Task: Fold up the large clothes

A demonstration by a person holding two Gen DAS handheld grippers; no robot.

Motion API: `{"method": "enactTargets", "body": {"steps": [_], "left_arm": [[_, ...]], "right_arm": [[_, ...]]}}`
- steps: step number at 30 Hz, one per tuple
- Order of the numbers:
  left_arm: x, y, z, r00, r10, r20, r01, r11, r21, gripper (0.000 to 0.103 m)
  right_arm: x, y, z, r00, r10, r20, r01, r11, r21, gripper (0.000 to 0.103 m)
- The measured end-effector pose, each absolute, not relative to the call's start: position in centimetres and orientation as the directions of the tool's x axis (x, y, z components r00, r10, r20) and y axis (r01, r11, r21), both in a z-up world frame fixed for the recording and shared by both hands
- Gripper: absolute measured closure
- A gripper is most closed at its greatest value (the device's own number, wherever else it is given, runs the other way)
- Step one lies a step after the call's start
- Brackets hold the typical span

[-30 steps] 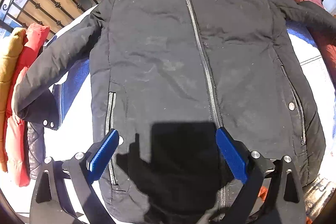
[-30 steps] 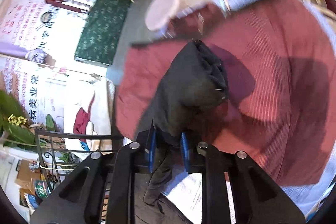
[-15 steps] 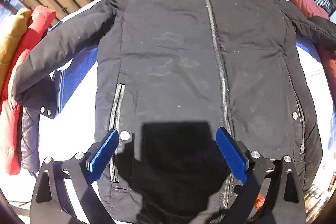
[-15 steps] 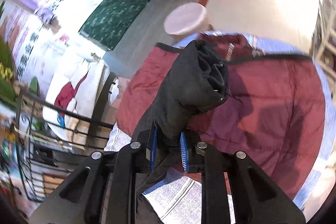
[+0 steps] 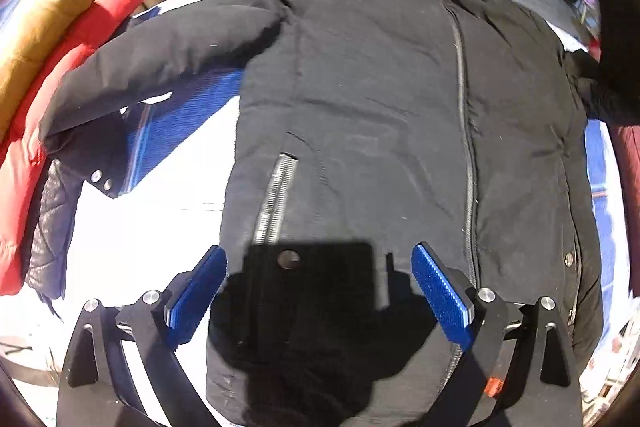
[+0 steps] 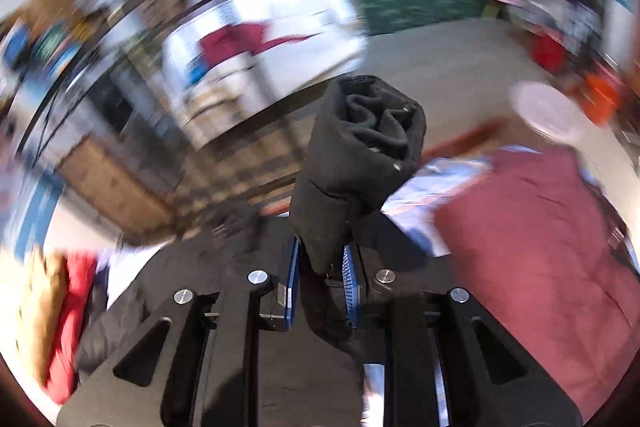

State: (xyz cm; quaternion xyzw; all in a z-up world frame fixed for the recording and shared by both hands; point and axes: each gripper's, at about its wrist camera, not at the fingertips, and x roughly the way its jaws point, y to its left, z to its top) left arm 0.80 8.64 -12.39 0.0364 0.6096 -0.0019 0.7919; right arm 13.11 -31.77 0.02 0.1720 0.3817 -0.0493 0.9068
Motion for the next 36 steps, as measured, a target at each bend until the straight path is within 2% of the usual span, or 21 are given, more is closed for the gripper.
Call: {"method": "enactTargets", "body": {"steps": [9, 12, 16, 18, 19, 20, 22, 27, 30, 36], "left_arm": [[0.0, 13.5, -13.0, 0.233, 0.054, -0.971, -0.086, 0.996, 0.035, 0.011], [-0.3, 14.7, -13.4, 0.221, 0.058, -0.974, -0.114, 0.993, 0.033, 0.011], [-0.6, 15.8, -13.8, 0.209, 0.062, -0.976, -0.136, 0.990, 0.033, 0.011], [-0.7, 16.4, -14.1, 0.199, 0.060, -0.978, -0.146, 0.989, 0.031, 0.011], [-0.7, 16.6, -14.3, 0.194, 0.059, -0.979, -0.150, 0.988, 0.029, 0.011], [-0.8, 16.7, -14.5, 0.192, 0.058, -0.980, -0.152, 0.988, 0.029, 0.011], [-0.8, 16.9, -14.8, 0.186, 0.056, -0.981, -0.153, 0.988, 0.027, 0.011], [0.6, 16.6, -15.0, 0.186, 0.042, -0.982, -0.135, 0.991, 0.017, 0.011], [1.9, 15.8, -14.4, 0.209, 0.032, -0.977, -0.102, 0.995, 0.011, 0.011], [6.2, 13.1, -12.8, 0.263, -0.001, -0.965, 0.007, 1.000, 0.000, 0.011]], "right_arm": [[19.7, -11.0, -2.9, 0.583, 0.319, -0.747, -0.099, 0.941, 0.325, 0.083], [20.4, -5.0, -5.7, 0.525, 0.318, -0.789, -0.157, 0.948, 0.277, 0.083], [21.2, -1.3, -9.9, 0.430, 0.265, -0.863, -0.153, 0.963, 0.220, 0.080], [21.0, -0.4, -11.9, 0.390, 0.234, -0.891, -0.159, 0.970, 0.185, 0.073], [21.1, -0.2, -12.5, 0.377, 0.230, -0.897, -0.163, 0.970, 0.180, 0.063], [20.9, 0.0, -13.1, 0.366, 0.229, -0.902, -0.166, 0.970, 0.179, 0.048], [20.5, 0.3, -13.3, 0.360, 0.216, -0.908, -0.168, 0.972, 0.165, 0.030], [18.2, 0.9, -11.2, 0.372, 0.263, -0.890, -0.285, 0.945, 0.160, 0.029], [16.8, -1.1, -10.4, 0.421, 0.261, -0.869, -0.284, 0.948, 0.147, 0.028], [15.9, -11.8, -13.5, 0.395, 0.101, -0.913, -0.019, 0.995, 0.102, 0.028]]}}
